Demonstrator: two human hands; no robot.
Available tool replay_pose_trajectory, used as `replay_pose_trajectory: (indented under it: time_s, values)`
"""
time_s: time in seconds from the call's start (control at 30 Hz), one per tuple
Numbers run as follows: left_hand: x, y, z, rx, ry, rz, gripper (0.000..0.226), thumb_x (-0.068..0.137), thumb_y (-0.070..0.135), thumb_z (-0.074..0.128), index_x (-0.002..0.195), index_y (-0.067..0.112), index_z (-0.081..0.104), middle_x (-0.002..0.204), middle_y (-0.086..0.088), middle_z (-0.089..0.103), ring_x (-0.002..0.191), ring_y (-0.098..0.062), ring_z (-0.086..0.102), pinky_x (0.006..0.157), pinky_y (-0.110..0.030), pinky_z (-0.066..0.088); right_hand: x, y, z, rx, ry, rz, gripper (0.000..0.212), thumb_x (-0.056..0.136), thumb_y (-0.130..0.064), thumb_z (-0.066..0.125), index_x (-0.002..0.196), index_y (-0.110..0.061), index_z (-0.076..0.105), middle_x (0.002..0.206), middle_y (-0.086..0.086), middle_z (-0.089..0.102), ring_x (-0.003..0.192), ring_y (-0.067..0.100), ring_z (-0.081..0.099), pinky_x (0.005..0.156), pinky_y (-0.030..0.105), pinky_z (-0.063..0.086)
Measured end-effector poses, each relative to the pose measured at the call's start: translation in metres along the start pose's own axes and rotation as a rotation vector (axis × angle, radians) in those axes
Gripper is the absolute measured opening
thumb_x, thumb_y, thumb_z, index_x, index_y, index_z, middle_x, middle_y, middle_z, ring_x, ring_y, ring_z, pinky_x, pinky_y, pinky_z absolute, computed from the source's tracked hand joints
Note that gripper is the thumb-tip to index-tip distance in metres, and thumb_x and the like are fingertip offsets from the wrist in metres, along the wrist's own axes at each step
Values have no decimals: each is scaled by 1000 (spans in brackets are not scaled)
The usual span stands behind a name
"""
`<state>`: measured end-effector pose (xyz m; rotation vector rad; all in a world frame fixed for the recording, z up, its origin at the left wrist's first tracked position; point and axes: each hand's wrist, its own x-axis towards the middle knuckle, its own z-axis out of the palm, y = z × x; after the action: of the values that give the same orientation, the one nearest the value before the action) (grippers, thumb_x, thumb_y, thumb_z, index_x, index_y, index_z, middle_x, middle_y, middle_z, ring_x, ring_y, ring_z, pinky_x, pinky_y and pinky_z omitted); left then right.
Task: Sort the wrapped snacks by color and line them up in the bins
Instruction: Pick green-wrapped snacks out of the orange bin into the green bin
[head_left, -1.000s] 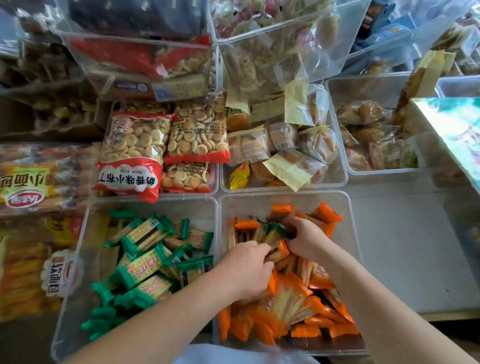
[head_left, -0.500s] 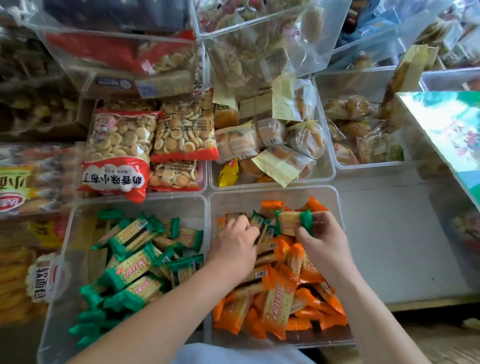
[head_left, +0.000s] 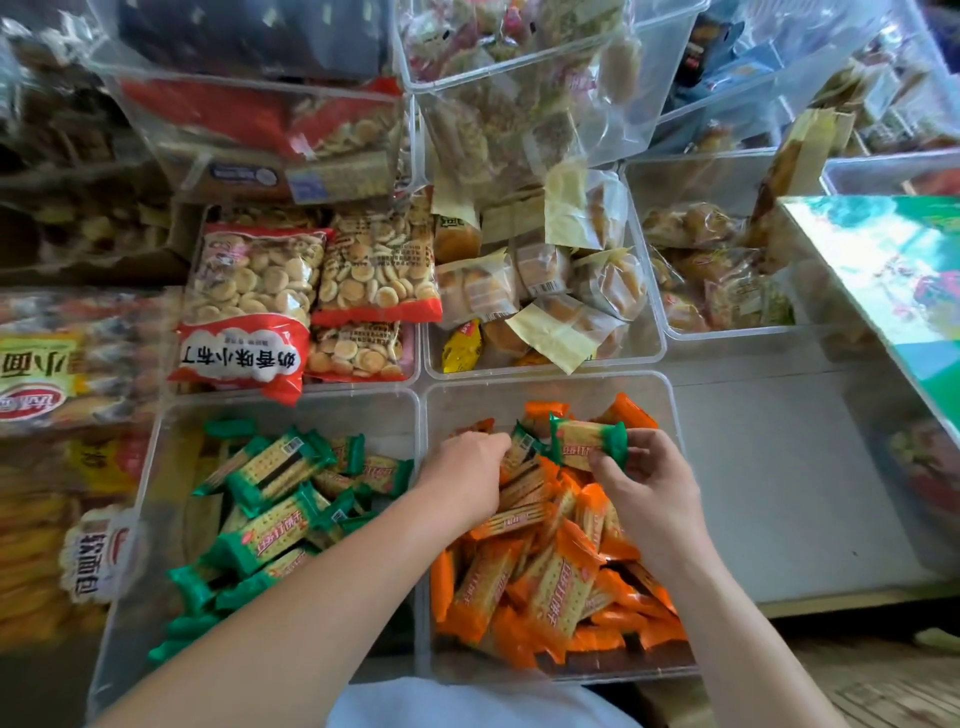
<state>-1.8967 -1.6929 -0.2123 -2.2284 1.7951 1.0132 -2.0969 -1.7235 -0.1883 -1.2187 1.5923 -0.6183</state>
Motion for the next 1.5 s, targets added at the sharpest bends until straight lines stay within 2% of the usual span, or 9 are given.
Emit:
replay_pose_trajectory:
  time_s: [0.17,0.37,0.5,0.63,0.77,0.87,1.07,1.37,1.5]
  values:
    - [6,7,1,222,-166,6,56,97,19,58,151,27,44,143,-13,53,133,-39,50,109,-55,42,-8,-1,3,21,15,-2,22,95,-22,75,113,-23,64,102,-3,72,93,13,70,68,19,52]
    - [2,11,16,184,-187,-19,46,103,25,50,148,20,49,151,-17,45,136,-39,46,115,-55,31,-24,4,-6,30,28,-27,18,94,-23,77,108,-27,66,99,-6,73,92,12,71,72,24,55]
    - [-23,9,27,-132,-121,48,56,104,23,51,159,21,38,172,-7,20,153,-37,30,125,-50,29,-31,8,-6,59,39,-33,17,93,-24,78,105,-30,66,99,-3,74,93,17,71,77,32,59]
    - [-41,-5,28,-442,-2,105,33,100,38,64,132,31,69,142,12,57,129,-18,55,111,-43,47,-35,6,-4,49,22,-40,18,93,-25,78,104,-33,66,100,-4,74,95,17,72,83,39,62]
    - [-58,-6,22,-575,168,43,46,91,38,78,136,32,68,137,11,64,125,-12,59,106,-29,47,-44,2,-4,54,17,-45,18,92,-24,79,103,-31,66,100,-3,74,96,17,72,86,41,62]
    - [-66,-6,22,-801,278,22,35,90,31,78,123,40,71,124,16,69,114,-7,65,100,-34,57,-53,-1,-9,50,21,-51,19,92,-23,79,104,-29,67,100,-2,75,95,17,72,88,45,62]
    - [-90,-18,10,-1497,197,-90,37,96,15,75,125,35,64,122,-4,72,102,-22,76,81,-43,65,-63,-11,-19,89,64,-85,16,92,-27,79,101,-31,66,98,-3,76,95,22,74,87,47,62]
    - [-99,-23,-3,-984,523,-102,24,96,26,73,116,37,65,107,12,71,96,-8,69,78,-28,60,-77,-11,-9,153,115,-97,19,95,-29,76,109,-29,63,101,-3,74,97,17,72,85,42,62]
    - [-91,14,2,-951,192,12,45,100,44,66,143,32,56,134,12,62,118,-10,62,100,-34,56,-75,-12,-13,197,311,-137,27,96,-34,73,117,-26,57,106,-1,68,99,16,67,82,29,53]
